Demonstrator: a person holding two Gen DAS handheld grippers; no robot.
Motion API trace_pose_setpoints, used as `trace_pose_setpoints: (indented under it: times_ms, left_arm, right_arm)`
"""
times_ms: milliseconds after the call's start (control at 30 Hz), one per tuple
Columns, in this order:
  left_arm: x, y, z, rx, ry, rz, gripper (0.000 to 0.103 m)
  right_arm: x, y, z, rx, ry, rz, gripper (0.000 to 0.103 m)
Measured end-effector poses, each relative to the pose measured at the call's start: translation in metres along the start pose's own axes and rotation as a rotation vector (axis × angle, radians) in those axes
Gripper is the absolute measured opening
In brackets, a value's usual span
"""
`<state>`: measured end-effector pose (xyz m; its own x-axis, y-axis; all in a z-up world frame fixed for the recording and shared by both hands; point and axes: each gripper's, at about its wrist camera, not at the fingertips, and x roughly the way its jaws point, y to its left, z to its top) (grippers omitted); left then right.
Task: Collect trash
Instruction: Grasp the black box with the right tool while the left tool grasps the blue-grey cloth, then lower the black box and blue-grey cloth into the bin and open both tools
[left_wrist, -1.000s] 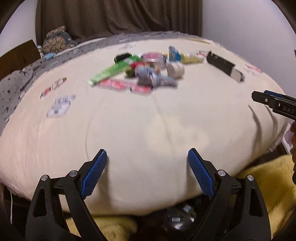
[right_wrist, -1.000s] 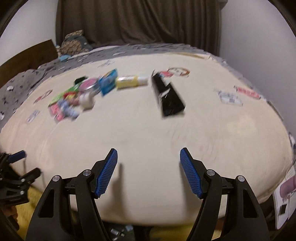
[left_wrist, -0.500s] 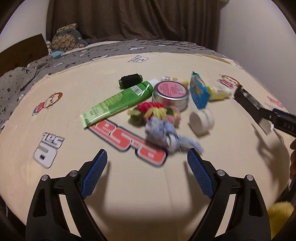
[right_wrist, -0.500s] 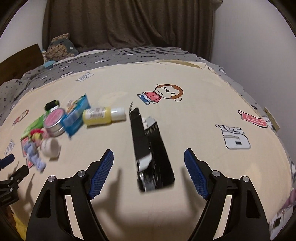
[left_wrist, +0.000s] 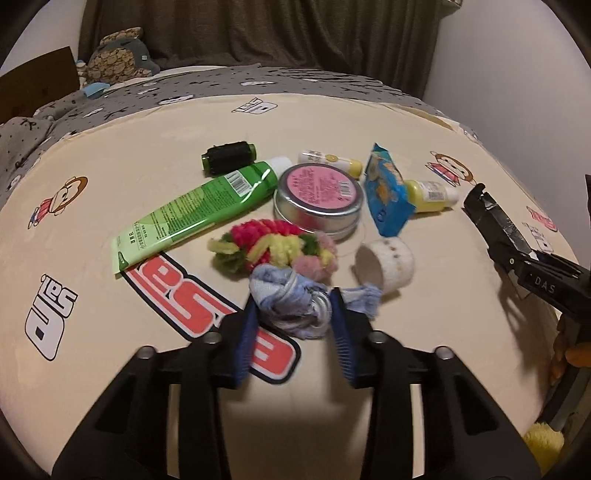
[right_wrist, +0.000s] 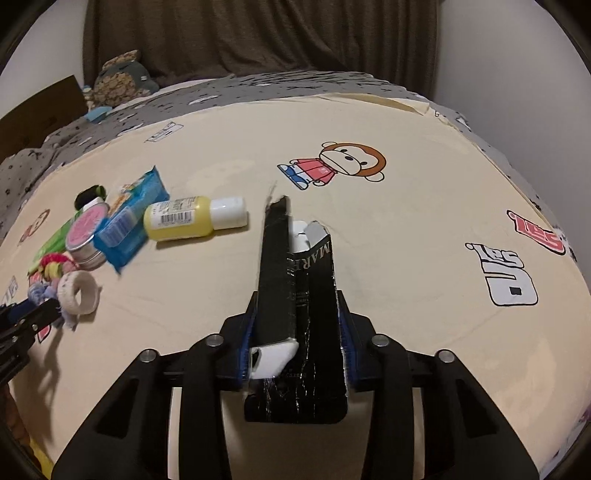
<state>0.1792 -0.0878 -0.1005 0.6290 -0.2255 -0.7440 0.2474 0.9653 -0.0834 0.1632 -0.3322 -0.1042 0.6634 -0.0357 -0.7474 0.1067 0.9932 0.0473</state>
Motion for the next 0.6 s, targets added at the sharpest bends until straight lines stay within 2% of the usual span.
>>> trace_pose_setpoints:
  times_ms: [233,500,600]
  left_arm:
    - [-0.032,-0.002,-0.015,0.022,-0.032,0.000,0.028]
    - [-0.104,-0.003,-0.040,0.061,-0.137,0.009,0.028]
    - [-0.127,-0.005,-0.055,0.074,-0.157,0.002,0.028]
  right_arm:
    - [-0.036,0.008,-0.010,-0.019,-0.055,0.037,0.036]
    - [-0.132,0.045,-0.036,-0.144,-0.220,0.051,0.036]
    - [-0.159,0.056,-0.056,-0.186,-0.239,0.066,0.036]
